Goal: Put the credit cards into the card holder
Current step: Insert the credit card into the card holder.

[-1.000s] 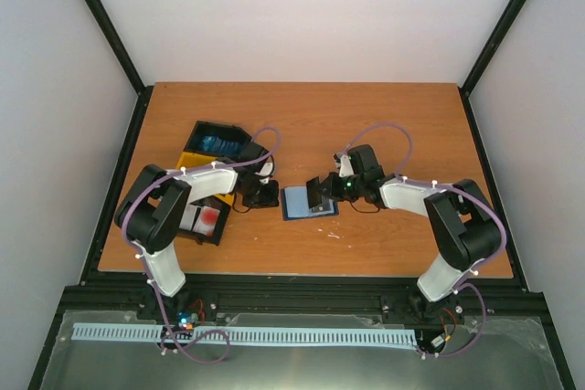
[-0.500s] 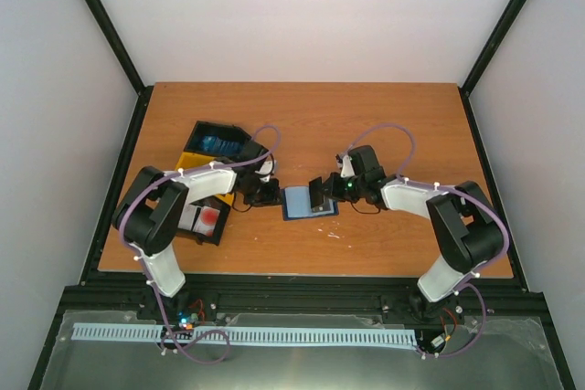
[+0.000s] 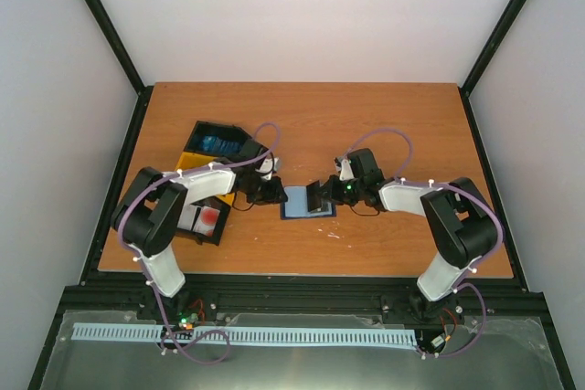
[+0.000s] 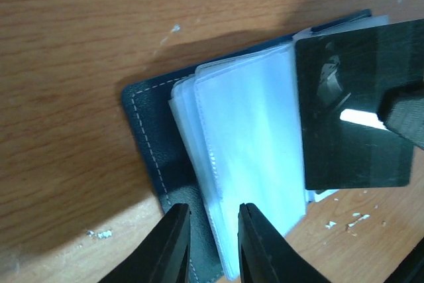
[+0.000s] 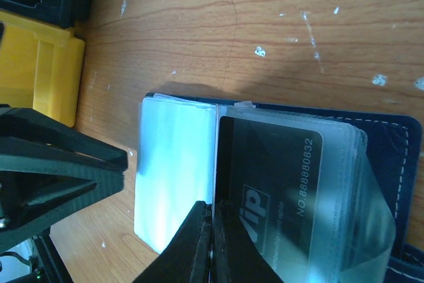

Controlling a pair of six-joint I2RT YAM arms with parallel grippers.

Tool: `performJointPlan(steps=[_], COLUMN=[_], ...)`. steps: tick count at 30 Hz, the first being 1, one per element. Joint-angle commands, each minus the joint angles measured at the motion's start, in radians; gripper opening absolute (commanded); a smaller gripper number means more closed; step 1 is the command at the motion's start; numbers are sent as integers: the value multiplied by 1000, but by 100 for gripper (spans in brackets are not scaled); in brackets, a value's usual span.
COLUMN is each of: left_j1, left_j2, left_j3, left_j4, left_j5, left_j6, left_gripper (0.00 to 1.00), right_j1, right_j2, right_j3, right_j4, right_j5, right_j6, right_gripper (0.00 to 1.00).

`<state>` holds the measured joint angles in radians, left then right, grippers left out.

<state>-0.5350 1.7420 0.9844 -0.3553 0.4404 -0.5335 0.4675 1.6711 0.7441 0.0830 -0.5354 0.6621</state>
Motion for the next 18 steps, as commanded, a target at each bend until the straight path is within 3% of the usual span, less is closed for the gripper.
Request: performJointPlan(steps=[1,18], left_j1=[-3,-3], left_j2=[41,114], left_j3=[31,68], left_j4=[-13,-81], left_j5=[-7,-52], left_j6=[-9,-16], left_gripper=[21,7], right_j1=[8,8], right_j2=[20,61], right_j3=[-20,-46], right_j4=[51,133], right_j5=[-23,-58], right_j6=[22,132], right_gripper=[3,3])
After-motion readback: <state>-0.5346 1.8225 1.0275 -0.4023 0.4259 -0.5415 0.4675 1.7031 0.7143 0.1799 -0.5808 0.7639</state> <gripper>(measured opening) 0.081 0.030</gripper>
